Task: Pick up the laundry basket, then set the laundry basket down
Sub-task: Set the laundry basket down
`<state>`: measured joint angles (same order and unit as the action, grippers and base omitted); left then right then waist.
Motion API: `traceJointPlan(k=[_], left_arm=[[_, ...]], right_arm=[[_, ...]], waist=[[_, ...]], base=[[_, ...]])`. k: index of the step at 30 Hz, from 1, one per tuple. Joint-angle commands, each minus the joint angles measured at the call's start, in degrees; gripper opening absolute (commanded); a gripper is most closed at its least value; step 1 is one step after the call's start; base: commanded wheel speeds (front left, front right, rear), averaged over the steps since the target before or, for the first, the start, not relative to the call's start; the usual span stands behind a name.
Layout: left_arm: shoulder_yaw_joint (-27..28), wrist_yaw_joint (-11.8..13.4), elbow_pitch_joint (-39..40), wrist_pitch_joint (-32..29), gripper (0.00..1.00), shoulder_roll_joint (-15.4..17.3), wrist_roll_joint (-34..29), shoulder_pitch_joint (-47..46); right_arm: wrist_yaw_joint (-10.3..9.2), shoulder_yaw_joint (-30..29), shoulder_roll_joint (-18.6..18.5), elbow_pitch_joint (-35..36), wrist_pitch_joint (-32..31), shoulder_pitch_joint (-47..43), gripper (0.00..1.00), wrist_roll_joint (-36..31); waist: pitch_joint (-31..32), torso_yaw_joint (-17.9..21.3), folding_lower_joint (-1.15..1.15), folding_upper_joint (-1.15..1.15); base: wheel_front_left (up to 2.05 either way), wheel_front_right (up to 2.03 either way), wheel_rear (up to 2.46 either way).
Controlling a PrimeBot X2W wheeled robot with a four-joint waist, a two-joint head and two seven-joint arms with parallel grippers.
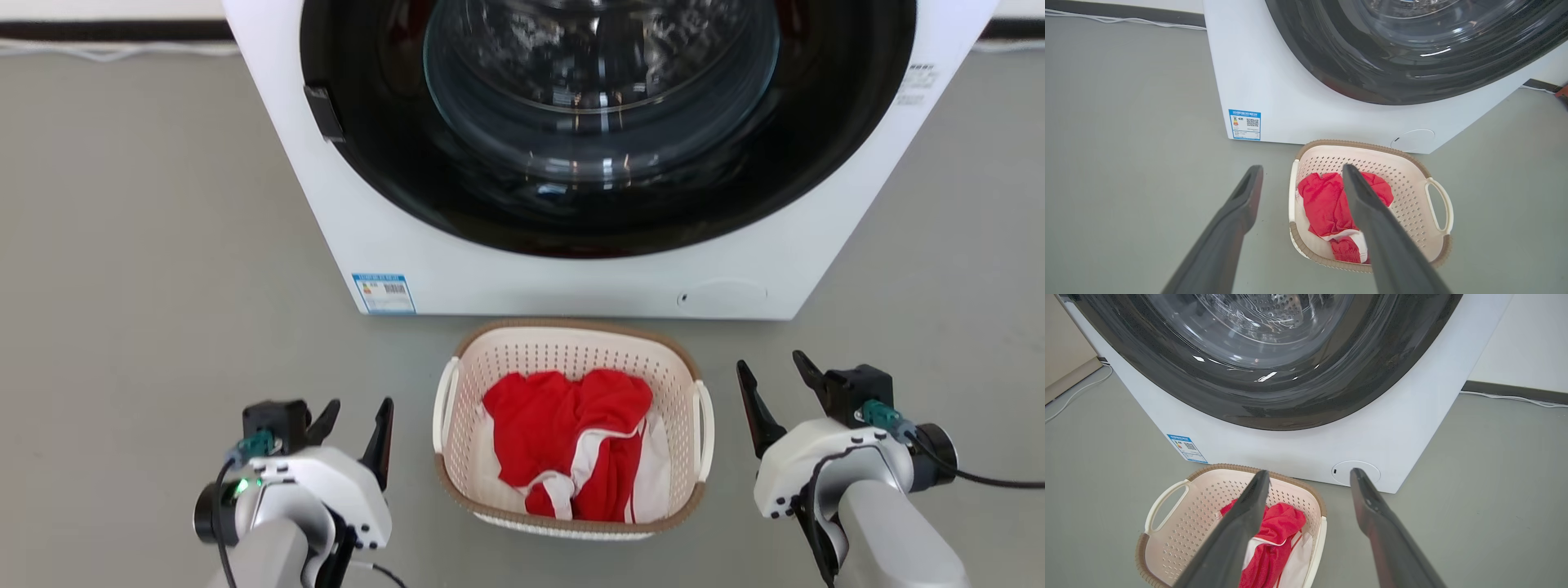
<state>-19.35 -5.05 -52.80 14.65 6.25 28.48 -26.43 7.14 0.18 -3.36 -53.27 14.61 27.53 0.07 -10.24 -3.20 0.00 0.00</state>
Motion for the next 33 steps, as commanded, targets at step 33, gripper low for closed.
traceJointPlan(k=[33], left_arm=[[16.9, 0.9, 20.6, 0.3, 1.0, 0.7, -8.6, 21.7]], right_arm=[[0.35, 0.7, 0.1, 26.4, 0.4, -20.8, 1.0, -1.4]], waist=[[14.1, -1.1, 0.0, 0.0]], base=[[0.0, 0.0, 0.0]])
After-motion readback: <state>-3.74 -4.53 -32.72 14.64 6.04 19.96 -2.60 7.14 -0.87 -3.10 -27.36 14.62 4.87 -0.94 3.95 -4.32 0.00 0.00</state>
